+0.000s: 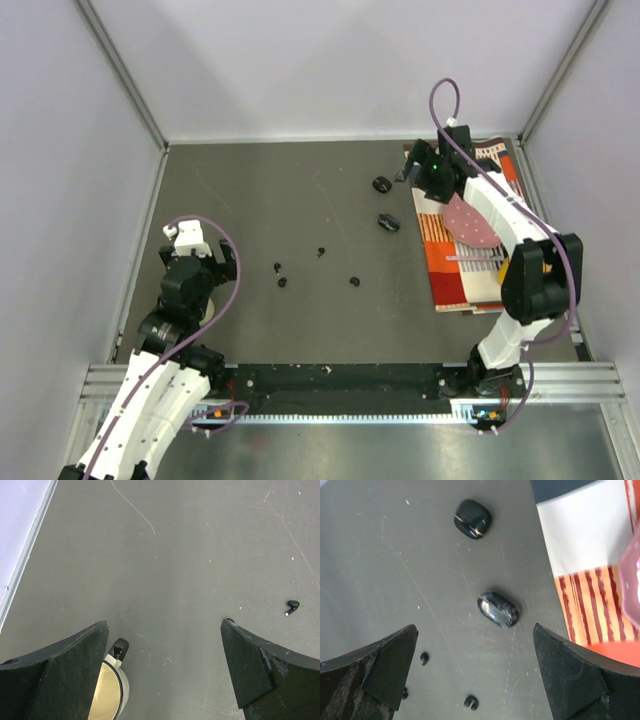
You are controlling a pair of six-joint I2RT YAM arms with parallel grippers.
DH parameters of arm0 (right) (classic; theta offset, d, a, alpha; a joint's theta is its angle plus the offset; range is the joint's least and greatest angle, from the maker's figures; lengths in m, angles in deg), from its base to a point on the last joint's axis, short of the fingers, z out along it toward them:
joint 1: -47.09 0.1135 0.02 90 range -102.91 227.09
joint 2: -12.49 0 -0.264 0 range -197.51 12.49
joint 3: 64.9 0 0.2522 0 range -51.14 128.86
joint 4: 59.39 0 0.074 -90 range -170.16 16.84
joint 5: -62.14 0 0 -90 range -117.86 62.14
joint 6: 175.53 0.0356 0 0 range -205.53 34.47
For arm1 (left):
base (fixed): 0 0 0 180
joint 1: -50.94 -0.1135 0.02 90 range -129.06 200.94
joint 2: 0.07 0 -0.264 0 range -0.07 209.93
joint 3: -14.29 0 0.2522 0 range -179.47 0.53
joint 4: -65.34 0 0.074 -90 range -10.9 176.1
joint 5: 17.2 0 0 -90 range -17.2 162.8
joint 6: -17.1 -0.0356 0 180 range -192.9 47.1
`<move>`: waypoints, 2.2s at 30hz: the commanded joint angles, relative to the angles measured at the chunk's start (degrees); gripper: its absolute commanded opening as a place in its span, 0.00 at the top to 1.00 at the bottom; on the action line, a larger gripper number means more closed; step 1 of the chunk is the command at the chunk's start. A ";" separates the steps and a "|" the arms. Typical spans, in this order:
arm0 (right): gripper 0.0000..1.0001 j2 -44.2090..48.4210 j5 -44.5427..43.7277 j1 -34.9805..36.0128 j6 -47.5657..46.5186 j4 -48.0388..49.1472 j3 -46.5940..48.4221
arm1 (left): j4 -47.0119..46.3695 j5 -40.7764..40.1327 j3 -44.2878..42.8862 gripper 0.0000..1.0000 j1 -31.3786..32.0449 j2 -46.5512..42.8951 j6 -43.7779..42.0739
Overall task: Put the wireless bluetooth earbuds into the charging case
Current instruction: Pick up the charging case at the center of the board.
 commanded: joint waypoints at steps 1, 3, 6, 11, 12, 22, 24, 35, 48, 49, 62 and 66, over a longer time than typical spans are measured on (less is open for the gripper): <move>0.01 -5.31 5.47 0.69 -9.39 5.83 7.70 | -3.33 0.27 0.39 0.01 -0.12 -0.62 -0.44; 0.01 -8.13 6.82 0.69 -16.84 6.02 9.99 | -3.68 1.85 0.56 0.01 -0.12 -0.62 -0.70; 0.01 -11.83 4.54 0.69 -24.32 7.24 12.72 | -4.47 3.87 1.09 0.01 -0.12 -0.35 -1.31; 0.06 -16.74 5.49 0.69 -32.61 12.17 13.78 | -4.82 5.02 1.18 0.01 -0.03 0.44 -1.49; 0.07 -17.45 7.15 0.69 -34.45 12.17 14.74 | -4.82 5.02 1.27 0.01 -0.12 0.53 -1.49; 0.14 -26.68 9.45 1.13 -44.66 15.87 19.84 | -5.44 6.16 1.79 0.01 -0.03 1.14 -1.58; 0.15 -28.87 9.37 1.31 -44.05 15.78 21.42 | -5.44 6.25 1.79 0.01 -0.03 1.32 -1.58; 0.16 -38.81 3.75 5.09 -45.98 4.62 36.27 | -5.52 6.08 1.79 0.01 -0.20 1.58 -1.49; 0.21 -42.33 -2.85 5.79 -49.14 -1.18 41.02 | -5.79 6.34 2.06 0.01 -0.20 2.02 -1.40; 0.23 -42.42 -2.68 5.88 -49.23 -1.19 41.11 | -5.79 6.34 2.06 0.01 -0.12 2.02 -1.40; 0.32 -43.73 -0.83 6.93 -48.79 -4.61 43.74 | -6.05 6.25 2.32 0.01 -0.20 3.07 -1.23; 0.39 -44.18 -0.74 6.93 -48.18 -5.05 44.63 | -6.05 6.43 2.32 0.01 -0.20 3.16 -1.32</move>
